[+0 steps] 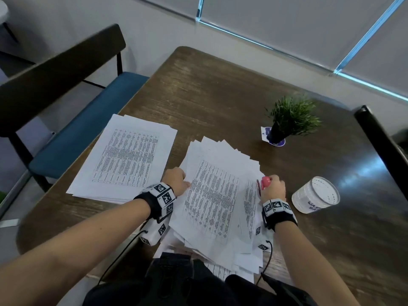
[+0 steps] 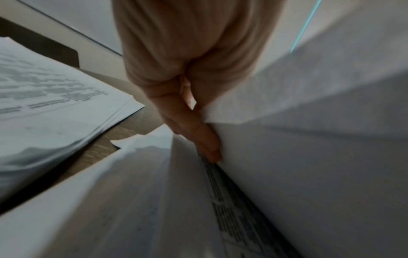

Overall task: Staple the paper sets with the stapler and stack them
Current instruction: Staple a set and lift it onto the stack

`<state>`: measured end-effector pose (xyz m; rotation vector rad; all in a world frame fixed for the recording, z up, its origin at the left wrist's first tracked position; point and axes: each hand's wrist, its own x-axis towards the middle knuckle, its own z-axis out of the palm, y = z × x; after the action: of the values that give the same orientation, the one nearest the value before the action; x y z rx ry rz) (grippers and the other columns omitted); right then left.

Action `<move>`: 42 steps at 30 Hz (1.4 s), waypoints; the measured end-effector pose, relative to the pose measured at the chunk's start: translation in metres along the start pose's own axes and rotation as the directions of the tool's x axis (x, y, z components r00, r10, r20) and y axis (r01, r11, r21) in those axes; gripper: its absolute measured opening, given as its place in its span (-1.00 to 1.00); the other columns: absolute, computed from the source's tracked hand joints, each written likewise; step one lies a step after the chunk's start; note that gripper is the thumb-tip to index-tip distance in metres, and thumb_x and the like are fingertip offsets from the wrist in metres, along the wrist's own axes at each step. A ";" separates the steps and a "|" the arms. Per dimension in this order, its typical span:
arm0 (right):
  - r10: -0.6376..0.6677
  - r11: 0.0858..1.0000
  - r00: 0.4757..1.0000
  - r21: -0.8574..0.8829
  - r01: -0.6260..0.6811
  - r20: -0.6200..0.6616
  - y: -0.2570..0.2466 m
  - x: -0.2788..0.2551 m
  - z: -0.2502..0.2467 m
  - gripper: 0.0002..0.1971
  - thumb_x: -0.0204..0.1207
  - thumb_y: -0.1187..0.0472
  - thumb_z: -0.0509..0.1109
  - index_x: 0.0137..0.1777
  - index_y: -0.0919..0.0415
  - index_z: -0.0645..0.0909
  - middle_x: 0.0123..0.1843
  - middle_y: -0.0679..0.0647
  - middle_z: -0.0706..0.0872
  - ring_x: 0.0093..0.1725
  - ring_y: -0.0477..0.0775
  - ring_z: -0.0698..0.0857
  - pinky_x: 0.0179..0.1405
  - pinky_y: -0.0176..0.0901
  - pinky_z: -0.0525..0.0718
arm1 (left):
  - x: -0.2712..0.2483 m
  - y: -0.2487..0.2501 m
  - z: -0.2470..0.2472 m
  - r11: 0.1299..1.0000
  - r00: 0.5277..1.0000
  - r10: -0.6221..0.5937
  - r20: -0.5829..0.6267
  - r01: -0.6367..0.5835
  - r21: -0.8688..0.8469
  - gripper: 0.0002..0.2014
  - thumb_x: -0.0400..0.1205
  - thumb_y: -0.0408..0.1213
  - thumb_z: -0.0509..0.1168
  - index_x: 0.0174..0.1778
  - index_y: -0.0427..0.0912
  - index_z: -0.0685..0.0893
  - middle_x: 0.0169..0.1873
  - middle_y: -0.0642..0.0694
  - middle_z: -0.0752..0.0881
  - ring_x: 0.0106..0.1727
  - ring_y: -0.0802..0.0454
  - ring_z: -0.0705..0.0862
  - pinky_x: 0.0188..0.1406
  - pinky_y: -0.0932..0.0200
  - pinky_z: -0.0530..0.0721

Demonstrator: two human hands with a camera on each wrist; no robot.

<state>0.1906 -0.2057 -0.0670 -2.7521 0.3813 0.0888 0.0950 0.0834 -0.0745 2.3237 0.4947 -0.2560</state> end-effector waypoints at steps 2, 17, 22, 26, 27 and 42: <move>-0.029 0.999 0.999 0.031 0.030 -0.036 -0.005 -0.003 -0.004 -0.60 0.54 0.37 0.37 0.37 0.21 0.48 0.26 0.30 0.52 0.27 0.37 0.56 0.25 0.23 0.56 | -0.004 0.003 0.001 1.000 1.000 0.024 0.006 -0.024 0.004 -0.52 0.55 -0.15 0.49 -0.55 -0.15 0.38 -0.54 -0.05 0.44 -0.43 0.02 0.50 -0.32 0.22 0.51; -0.389 0.920 0.907 0.114 0.374 0.159 -0.033 -0.036 0.025 -0.60 0.43 0.48 0.34 0.22 0.14 0.66 0.19 0.18 0.72 0.19 0.25 0.66 0.23 0.02 0.63 | 0.027 0.023 -0.010 0.915 0.963 0.171 0.208 -0.234 0.328 -0.50 0.58 -0.17 0.43 0.44 -0.19 0.55 0.39 -0.15 0.59 0.40 -0.12 0.54 0.36 0.06 0.53; -0.359 0.933 0.913 0.043 0.358 0.194 -0.029 -0.032 0.026 -0.58 0.48 0.35 0.42 0.35 0.26 0.58 0.27 0.24 0.64 0.25 0.25 0.61 0.30 -0.01 0.54 | 0.040 0.023 0.007 0.886 0.957 0.205 0.206 -0.270 0.376 -0.37 0.60 -0.06 0.40 0.51 -0.31 0.40 0.48 -0.26 0.47 0.50 -0.19 0.43 0.47 -0.02 0.41; -0.337 0.937 0.917 -0.019 0.349 0.213 -0.026 -0.029 0.024 -0.70 0.50 0.27 0.41 0.22 0.29 0.66 0.17 0.28 0.66 0.15 0.27 0.64 0.17 -0.05 0.57 | 0.041 0.020 0.011 0.938 0.973 0.194 0.123 -0.221 0.268 -0.52 0.62 -0.13 0.39 0.45 -0.18 0.55 0.40 -0.18 0.56 0.43 -0.13 0.51 0.42 -0.02 0.49; -0.331 0.939 0.919 -0.024 0.344 0.216 -0.025 -0.029 0.023 -0.72 0.51 0.28 0.40 0.21 0.29 0.67 0.16 0.29 0.65 0.14 0.27 0.64 0.14 -0.05 0.57 | 0.040 0.020 0.012 0.950 0.974 0.207 0.092 -0.222 0.220 -0.60 0.62 -0.19 0.40 0.37 -0.18 0.63 0.34 -0.16 0.63 0.36 -0.10 0.57 0.37 0.04 0.53; -0.479 0.843 0.809 -0.079 0.532 0.341 -0.042 -0.081 0.046 -0.59 0.56 0.03 0.39 0.36 0.14 0.51 0.23 0.16 0.53 0.17 0.21 0.60 0.15 0.18 0.65 | -0.006 0.002 0.039 0.922 0.947 0.249 0.202 -0.296 0.251 -0.45 0.49 0.06 0.50 0.41 0.08 0.63 0.35 -0.04 0.49 0.29 -0.01 0.57 0.31 -0.02 0.57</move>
<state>0.1242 -0.1307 -0.0869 -2.8373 -0.4772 0.4244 0.0891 0.0533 -0.0991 2.5805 0.0466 -0.4025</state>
